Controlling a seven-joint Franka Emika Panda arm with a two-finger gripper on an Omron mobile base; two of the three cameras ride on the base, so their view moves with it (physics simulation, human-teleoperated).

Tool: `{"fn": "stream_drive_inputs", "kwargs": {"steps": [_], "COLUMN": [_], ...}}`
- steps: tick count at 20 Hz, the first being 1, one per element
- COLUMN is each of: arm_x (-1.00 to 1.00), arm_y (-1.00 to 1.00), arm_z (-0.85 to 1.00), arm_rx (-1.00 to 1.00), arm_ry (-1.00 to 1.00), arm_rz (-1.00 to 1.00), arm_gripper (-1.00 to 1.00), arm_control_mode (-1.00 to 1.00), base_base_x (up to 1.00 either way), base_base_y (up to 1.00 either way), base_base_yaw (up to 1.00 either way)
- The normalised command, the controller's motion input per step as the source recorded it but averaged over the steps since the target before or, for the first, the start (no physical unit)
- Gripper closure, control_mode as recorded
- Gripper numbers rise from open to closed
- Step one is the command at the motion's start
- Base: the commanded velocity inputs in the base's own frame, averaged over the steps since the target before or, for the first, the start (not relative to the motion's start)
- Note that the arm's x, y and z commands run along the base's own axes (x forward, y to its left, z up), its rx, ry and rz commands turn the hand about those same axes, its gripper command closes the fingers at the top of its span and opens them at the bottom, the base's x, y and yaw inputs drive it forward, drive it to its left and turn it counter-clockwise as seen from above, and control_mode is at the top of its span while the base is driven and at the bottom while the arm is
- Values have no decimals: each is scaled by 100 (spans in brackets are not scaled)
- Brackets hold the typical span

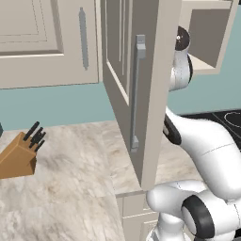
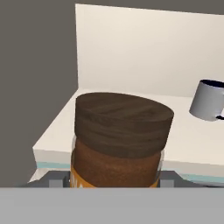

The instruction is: Take the cinnamon bottle from the cabinet and place it on the dining table, next to the plate with the cupcake. Then take the chocolate from the dining counter and place it on the cupcake plate.

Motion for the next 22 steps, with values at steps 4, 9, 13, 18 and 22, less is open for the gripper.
{"fn": "stream_drive_inputs", "kwargs": {"steps": [4,9,13,18,22], "arm_x": [-100,-67,-30,-31,-1], "arm_y": [0,0,0,0,0], "arm_z": [-5,-30,-40,-22,-2], "arm_rx": [0,0,0,0,0], "arm_ry": [6,15,19,13,1], "arm_rz": [0,0,0,0,0], "arm_gripper": [100,100,100,100,100], "arm_control_mode": [-100,-100,-100,-100,100], "base_base_x": [0,0,0,0,-1], "base_base_y": [0,0,0,0,0], "base_base_yaw": [0,0,0,0,0]}}
